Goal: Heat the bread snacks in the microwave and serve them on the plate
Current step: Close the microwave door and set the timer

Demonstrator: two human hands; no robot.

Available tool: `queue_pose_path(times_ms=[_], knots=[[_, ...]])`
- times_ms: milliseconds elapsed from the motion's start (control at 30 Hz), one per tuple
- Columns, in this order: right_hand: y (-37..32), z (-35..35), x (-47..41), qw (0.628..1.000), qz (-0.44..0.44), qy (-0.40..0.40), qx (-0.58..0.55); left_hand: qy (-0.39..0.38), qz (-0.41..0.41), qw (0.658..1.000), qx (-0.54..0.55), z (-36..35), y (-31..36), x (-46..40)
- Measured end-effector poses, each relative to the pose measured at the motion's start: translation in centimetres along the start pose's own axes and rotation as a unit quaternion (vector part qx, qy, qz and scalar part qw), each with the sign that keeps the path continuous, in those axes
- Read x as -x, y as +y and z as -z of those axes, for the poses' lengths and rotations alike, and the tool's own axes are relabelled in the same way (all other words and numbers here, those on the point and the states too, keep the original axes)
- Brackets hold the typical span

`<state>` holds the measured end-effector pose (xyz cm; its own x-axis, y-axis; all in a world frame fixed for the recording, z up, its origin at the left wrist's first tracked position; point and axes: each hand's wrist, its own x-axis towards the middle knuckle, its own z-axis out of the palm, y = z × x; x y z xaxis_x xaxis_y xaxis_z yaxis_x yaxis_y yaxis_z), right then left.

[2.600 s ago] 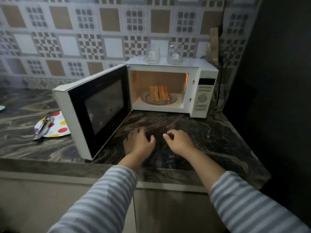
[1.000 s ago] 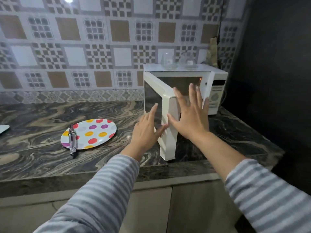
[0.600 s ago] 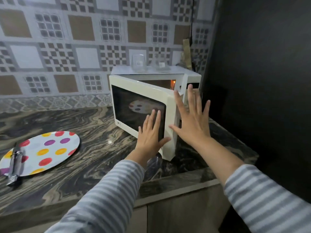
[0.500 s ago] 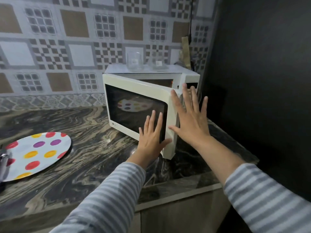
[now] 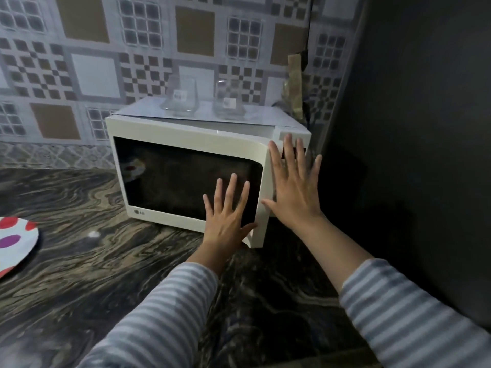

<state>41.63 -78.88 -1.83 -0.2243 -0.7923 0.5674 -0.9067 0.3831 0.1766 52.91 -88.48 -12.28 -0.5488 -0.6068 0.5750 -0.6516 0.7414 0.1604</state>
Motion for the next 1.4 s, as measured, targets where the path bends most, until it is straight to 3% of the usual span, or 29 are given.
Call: queue_pose_path(times_ms=[467, 1400], knots=[[3.1, -5.8, -6.6, 0.999, -0.006, -0.017, -0.041, 0.017, 0.032, 0.998, -0.05, -4.2, -0.3, -5.8], [4.3, -8.2, -8.1, 0.998, 0.017, 0.007, -0.054, 0.006, 0.083, 0.991, -0.106, -6.1, 0.6, -8.0]])
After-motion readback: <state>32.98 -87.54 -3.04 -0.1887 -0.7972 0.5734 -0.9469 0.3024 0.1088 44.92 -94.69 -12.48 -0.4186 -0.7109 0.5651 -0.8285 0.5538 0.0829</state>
